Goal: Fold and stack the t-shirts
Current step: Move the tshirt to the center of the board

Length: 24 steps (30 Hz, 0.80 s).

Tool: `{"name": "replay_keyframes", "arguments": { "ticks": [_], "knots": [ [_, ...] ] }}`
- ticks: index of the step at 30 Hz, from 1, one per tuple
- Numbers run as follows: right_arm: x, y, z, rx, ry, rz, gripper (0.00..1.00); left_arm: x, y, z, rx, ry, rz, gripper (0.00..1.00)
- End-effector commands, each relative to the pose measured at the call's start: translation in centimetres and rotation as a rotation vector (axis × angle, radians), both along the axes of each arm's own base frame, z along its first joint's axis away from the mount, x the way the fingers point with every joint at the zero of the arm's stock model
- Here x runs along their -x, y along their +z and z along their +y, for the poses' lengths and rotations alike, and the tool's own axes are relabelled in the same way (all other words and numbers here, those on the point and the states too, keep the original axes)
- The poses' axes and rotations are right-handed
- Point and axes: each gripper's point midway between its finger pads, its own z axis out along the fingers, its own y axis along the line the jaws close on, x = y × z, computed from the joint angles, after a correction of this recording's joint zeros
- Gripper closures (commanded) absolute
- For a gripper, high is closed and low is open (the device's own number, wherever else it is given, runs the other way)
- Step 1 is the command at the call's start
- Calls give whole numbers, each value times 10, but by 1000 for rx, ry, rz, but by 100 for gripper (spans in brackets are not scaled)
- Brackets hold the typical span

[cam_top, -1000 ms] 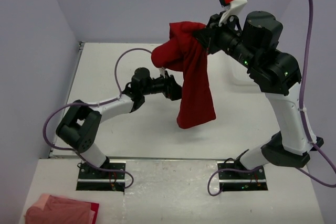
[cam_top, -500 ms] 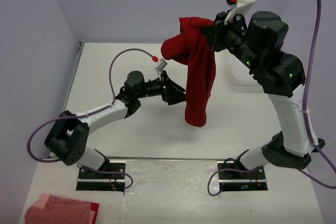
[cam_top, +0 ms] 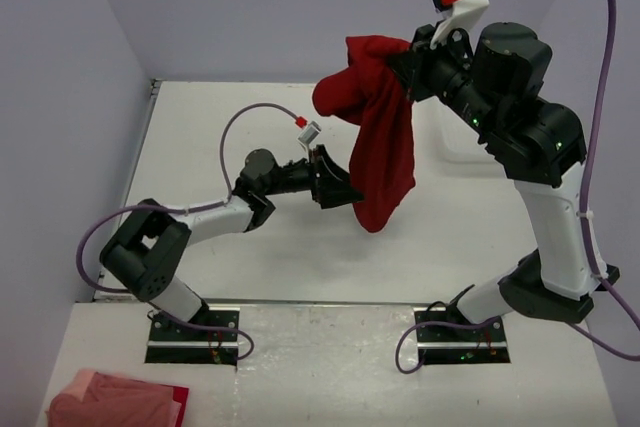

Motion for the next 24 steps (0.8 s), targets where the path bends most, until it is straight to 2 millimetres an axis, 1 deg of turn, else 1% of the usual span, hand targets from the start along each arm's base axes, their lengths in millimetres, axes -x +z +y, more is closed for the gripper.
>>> {"name": "replay_keyframes", "arguments": {
  "ticks": [1, 2, 3, 4, 5, 7, 8, 9, 10, 11, 12, 13, 14, 15, 16, 17, 18, 19, 20, 21, 22, 23, 24],
  "knots": [
    [20, 40, -11, -84, 14, -89, 100, 22, 40, -12, 138, -117, -115, 0],
    [21, 41, -13, -88, 11, -90, 100, 23, 34, -16, 135, -137, -105, 0],
    [22, 41, -14, -86, 12, -88, 100, 25, 40, -21, 148, -152, -112, 4],
    [23, 41, -15, -90, 11, -88, 100, 24, 41, -24, 152, -157, -114, 10],
    [23, 39, -14, -86, 14, -83, 100, 22, 36, -28, 146, -165, -104, 25],
    [27, 40, -16, -91, 18, -87, 100, 19, 38, -31, 150, -166, -98, 42],
    [27, 39, -16, -89, 17, -83, 100, 17, 36, -32, 146, -161, -95, 47],
    [27, 38, -17, -86, 14, -80, 100, 13, 37, -34, 143, -148, -119, 57],
    [28, 38, -18, -87, 15, -81, 100, 8, 30, -37, 119, -134, -96, 64],
    [28, 36, -16, -87, 18, -76, 100, 6, 29, -39, 115, -131, -100, 82],
    [28, 37, -16, -90, 19, -77, 100, 3, 31, -40, 118, -129, -108, 93],
    [29, 36, -16, -92, 22, -75, 100, -2, 27, -42, 109, -118, -91, 100],
    [30, 35, -16, -90, 22, -70, 100, -4, 26, -43, 105, -113, -89, 100],
    [30, 35, -17, -90, 21, -68, 100, -6, 21, -42, 84, -103, -69, 100],
    [29, 33, -18, -85, 13, -65, 100, -9, 27, -39, 77, -67, -68, 100],
    [28, 30, -19, -76, 7, -61, 100, -16, 23, -36, 41, -17, -52, 100],
    [27, 27, -21, -65, -5, -59, 100, -28, -10, -30, -116, 49, 10, 100],
    [21, 23, -31, -50, -67, -59, 100, -47, -6, -17, -188, 209, 8, 100],
    [15, 12, -35, -21, -106, -43, 100, -62, -5, -6, -284, 311, -64, 100],
    [6, -5, -38, 30, -147, -18, 100, -69, -24, 25, -457, 456, 0, 100],
    [-2, -15, -50, 66, -233, -6, 100, -72, -33, 45, -551, 534, 20, 100],
    [-6, -24, -56, 95, -277, 5, 100, -75, -33, 68, -623, 616, 10, 100],
    [-12, -35, -61, 128, -317, 23, 100, -68, -45, 92, -723, 666, 44, 100]
  ]
}}
